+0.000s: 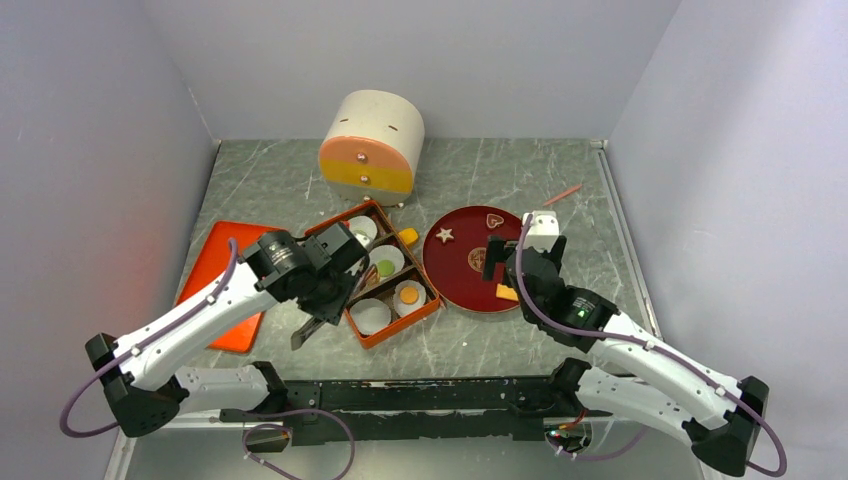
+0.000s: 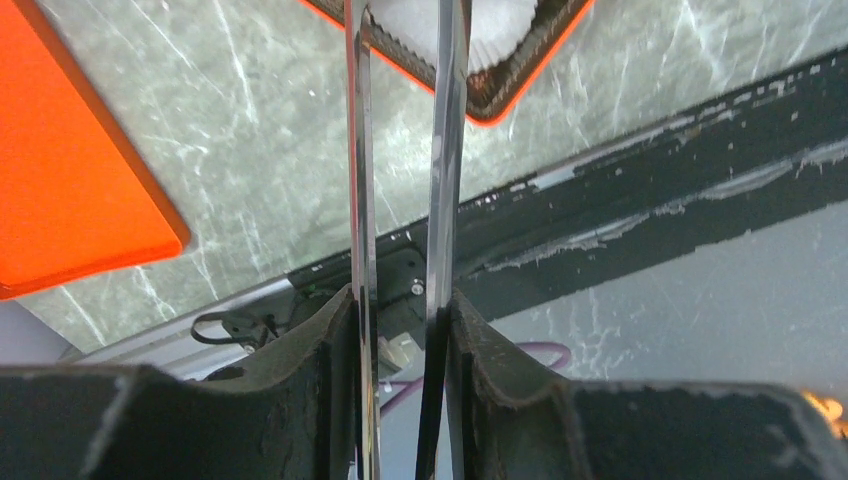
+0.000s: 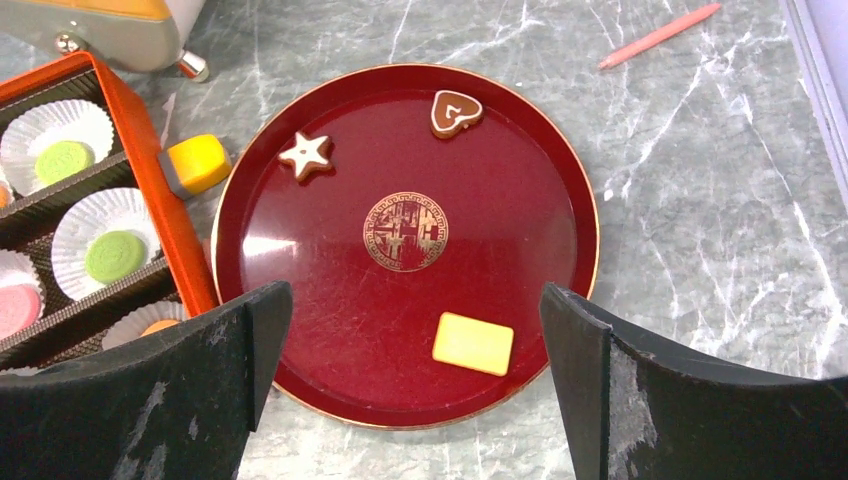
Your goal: Pack the cookies
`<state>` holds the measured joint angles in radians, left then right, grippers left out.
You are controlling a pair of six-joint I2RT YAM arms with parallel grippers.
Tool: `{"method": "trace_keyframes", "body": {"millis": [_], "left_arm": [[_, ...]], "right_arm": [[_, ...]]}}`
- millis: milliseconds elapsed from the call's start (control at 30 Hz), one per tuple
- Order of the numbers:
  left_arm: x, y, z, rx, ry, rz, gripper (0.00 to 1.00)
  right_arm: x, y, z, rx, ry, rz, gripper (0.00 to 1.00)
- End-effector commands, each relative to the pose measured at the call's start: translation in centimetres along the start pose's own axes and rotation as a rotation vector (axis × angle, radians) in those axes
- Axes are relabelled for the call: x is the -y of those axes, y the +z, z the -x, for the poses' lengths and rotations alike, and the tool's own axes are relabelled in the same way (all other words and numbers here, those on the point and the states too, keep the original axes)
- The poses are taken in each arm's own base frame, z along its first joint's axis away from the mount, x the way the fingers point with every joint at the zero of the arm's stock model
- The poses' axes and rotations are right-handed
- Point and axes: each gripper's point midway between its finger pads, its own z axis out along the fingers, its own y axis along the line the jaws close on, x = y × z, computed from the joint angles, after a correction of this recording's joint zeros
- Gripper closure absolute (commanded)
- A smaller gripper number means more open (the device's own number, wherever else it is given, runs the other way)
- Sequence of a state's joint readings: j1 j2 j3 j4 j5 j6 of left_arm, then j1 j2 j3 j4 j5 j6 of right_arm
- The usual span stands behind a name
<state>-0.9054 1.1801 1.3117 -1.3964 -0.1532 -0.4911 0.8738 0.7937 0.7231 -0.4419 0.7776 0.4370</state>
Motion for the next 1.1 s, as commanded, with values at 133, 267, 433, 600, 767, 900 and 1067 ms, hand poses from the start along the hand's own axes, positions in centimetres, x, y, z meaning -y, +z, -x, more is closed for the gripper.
{"method": "trace_keyframes", "body": {"millis": [133, 267, 433, 600, 767, 900, 1067], "left_arm": [[0.7, 0.6, -3.7, -0.099, 0.007, -0.089, 0.66], [0.6, 1.2, -4.6, -0.133, 0.013, -0.083, 0.65], [0.1, 2.1, -4.7, -0.161, 0.024, -0.038, 0.62], [-0.1, 3.0, -4.8, -0.199, 0.049, -0.007, 0.60], [-0.1, 3.2, -4.8, -0.218, 0.066, -0.002, 0.56], [0.2, 3.1, -4.4, -0.203, 0.072, -0.021, 0.52], [0.3, 3.1, -4.3, -0.201, 0.077, -0.024, 0.50]], "right_arm": [[-0.6, 0.1, 0.4, 0.019, 0.017, 0.034, 0.00], [-0.6, 0.0, 0.3, 0.017, 0.016, 0.034, 0.00], [-0.6, 0.2, 0.1, 0.012, 0.017, 0.035, 0.00], [-0.8, 0.3, -0.2, 0.005, 0.017, 0.036, 0.00], [-0.7, 0.3, -0.3, 0.004, 0.015, 0.034, 0.00], [-0.8, 0.4, -0.4, 0.002, 0.012, 0.035, 0.00], [-1.0, 0.5, -0.5, -0.006, 0.012, 0.037, 0.00]]}}
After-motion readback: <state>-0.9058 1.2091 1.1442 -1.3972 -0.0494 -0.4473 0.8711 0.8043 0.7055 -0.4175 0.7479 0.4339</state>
